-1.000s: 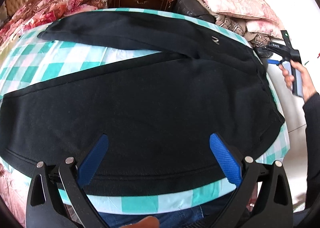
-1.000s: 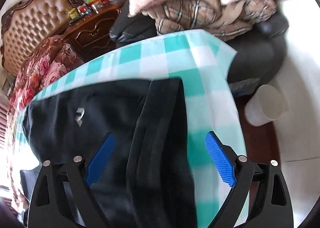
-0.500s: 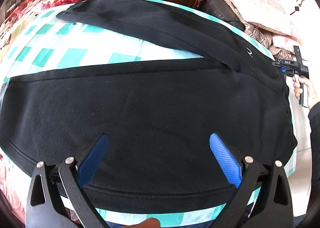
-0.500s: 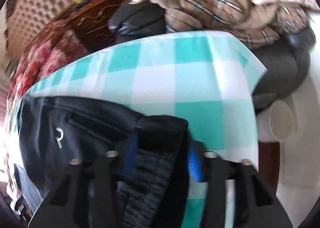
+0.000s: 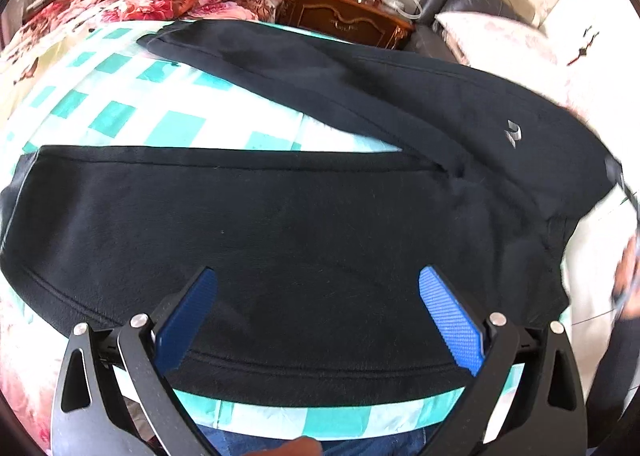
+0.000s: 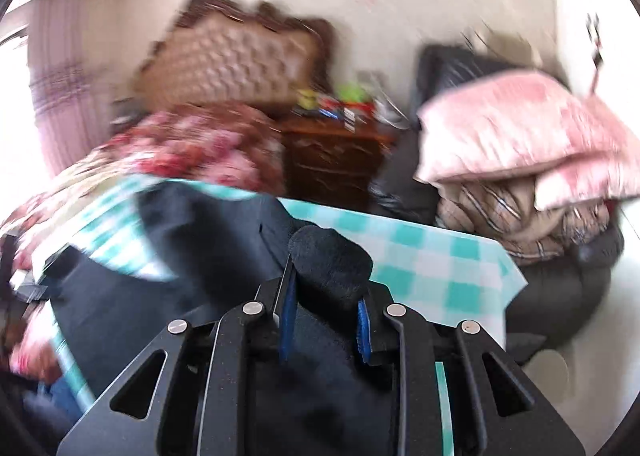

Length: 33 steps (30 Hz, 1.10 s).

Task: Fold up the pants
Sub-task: 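Grasp the ribbed leg cuff with the left tool while the right tool holds the waistband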

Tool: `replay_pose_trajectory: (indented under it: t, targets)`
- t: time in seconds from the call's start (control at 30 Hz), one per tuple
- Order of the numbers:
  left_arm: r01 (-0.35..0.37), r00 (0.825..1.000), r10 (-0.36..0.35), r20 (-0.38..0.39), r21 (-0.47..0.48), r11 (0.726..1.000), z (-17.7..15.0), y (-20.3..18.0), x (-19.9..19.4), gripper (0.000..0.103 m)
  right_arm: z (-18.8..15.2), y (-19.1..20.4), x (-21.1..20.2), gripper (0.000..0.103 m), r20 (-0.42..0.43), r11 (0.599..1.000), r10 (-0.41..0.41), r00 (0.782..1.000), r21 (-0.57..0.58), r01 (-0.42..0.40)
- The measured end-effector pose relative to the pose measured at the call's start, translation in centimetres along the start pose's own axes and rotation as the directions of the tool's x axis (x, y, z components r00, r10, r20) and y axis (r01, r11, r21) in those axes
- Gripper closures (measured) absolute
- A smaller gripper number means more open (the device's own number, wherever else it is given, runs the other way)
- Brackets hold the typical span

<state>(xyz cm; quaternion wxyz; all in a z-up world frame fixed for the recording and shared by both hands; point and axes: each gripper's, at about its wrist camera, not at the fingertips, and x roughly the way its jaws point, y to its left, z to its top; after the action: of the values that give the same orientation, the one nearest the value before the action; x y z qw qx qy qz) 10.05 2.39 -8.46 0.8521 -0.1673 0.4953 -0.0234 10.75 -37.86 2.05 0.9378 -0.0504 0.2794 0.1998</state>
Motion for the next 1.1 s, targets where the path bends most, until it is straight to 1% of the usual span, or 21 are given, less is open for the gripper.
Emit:
replay_pose_trajectory:
  t: [0.07,0.1,0.17,0.2,0.3,0.33,0.37,0.4,0.43,0.47,0.5,0.57,0.6,0.73,0.8,0.83,0.87,0.9,0.93,1.03,1.1]
  targets:
    - [0.025,1.000,-0.024,0.019,-0.025,0.999,0.0,0.9,-0.7,0.002,-3.5,2.8,-2.6,0.077,0.008,0.999,0.045,0.999,-0.005,-0.045]
    - [0.037,0.999,-0.036,0.031,-0.037,0.999,0.2,1.4,-1.0,0.002,-6.4,4.0,-3.8,0.077,-0.007,0.997,0.071,0.997,0.019,-0.071]
    - [0.057,0.997,-0.054,0.053,-0.054,0.997,1.0,2.0,-1.2,0.002,-9.5,4.8,-4.3,0.077,-0.048,0.995,0.084,0.995,0.065,-0.081]
    - [0.068,0.996,-0.064,0.067,-0.061,0.996,1.8,2.3,-1.1,0.002,-11.8,5.0,-4.4,0.077,-0.078,0.989,0.097,0.992,0.121,-0.087]
    - [0.134,0.988,-0.126,0.084,-0.090,0.987,5.9,2.5,0.5,0.004,-15.8,4.2,-3.5,0.077,-0.110,0.963,0.113,0.987,0.256,-0.082]
    - [0.153,0.986,-0.144,0.081,-0.111,0.982,7.4,2.5,1.4,0.007,-16.3,3.8,-3.3,0.077,-0.105,0.955,0.122,0.987,0.282,-0.088]
    - [0.161,0.986,-0.151,0.077,-0.143,0.977,9.6,2.7,2.9,0.016,-16.8,3.4,-3.5,0.077,-0.088,0.945,0.136,0.987,0.311,-0.102]
    - [0.156,0.987,-0.146,0.070,-0.172,0.973,11.4,2.9,4.3,0.026,-16.8,3.2,-3.7,0.077,-0.074,0.938,0.138,0.988,0.329,-0.106]
    - [0.146,0.989,-0.136,0.062,-0.194,0.970,12.7,3.4,5.6,0.031,-16.6,3.2,-3.7,0.077,-0.071,0.939,0.133,0.989,0.329,-0.103]
    - [0.130,0.991,-0.122,0.047,-0.242,0.961,14.5,4.5,7.4,0.041,-16.4,3.3,-3.8,0.077,-0.070,0.940,0.129,0.989,0.327,-0.099]
    - [0.137,0.991,-0.131,0.038,-0.285,0.949,15.6,5.4,8.6,0.047,-16.1,3.2,-3.8,0.077,-0.071,0.940,0.127,0.989,0.326,-0.097]
    - [0.203,0.978,-0.209,0.022,-0.370,0.907,17.8,6.9,11.1,0.047,-15.8,3.1,-3.8,0.077,-0.076,0.943,0.125,0.989,0.319,-0.095]
    - [0.211,0.975,-0.223,0.016,-0.389,0.897,18.9,7.2,12.1,0.047,-15.9,3.1,-3.7,0.077,-0.081,0.943,0.126,0.989,0.318,-0.094]
    - [0.203,0.972,-0.233,-0.017,-0.433,0.879,22.4,7.6,16.1,0.047,-16.4,2.9,-3.6,0.077,-0.090,0.942,0.133,0.987,0.321,-0.098]
    - [0.150,0.975,-0.205,-0.081,-0.438,0.886,23.3,7.4,18.6,0.050,-16.3,2.7,-3.6,0.077,-0.091,0.940,0.135,0.987,0.326,-0.098]
    - [0.136,0.974,-0.201,-0.100,-0.450,0.883,23.6,7.4,19.4,0.057,-16.2,2.7,-3.6,0.077,-0.092,0.941,0.133,0.987,0.326,-0.096]
    - [0.138,0.976,-0.199,-0.092,-0.448,0.883,24.3,7.2,19.9,0.080,-15.9,2.4,-3.6,0.077,-0.093,0.941,0.129,0.987,0.325,-0.093]
    - [0.173,0.967,-0.236,-0.093,-0.440,0.881,24.9,6.9,20.1,0.095,-15.6,2.2,-3.6,0.077,-0.092,0.941,0.126,0.988,0.326,-0.090]
    - [0.193,0.964,-0.252,-0.082,-0.436,0.879,25.4,6.8,19.7,0.095,-15.2,1.7,-3.6,0.077,-0.087,0.940,0.124,0.988,0.329,-0.089]
    - [0.250,0.964,-0.266,0.004,-0.360,0.899,26.6,5.9,14.7,0.097,-13.9,-0.4,-3.7,0.077,-0.064,0.933,0.104,0.993,0.353,-0.075]
    - [0.297,0.954,-0.290,0.072,-0.339,0.893,26.3,6.3,9.7,0.097,-13.0,-2.6,-4.0,0.077,-0.035,0.904,0.096,0.995,0.421,-0.072]
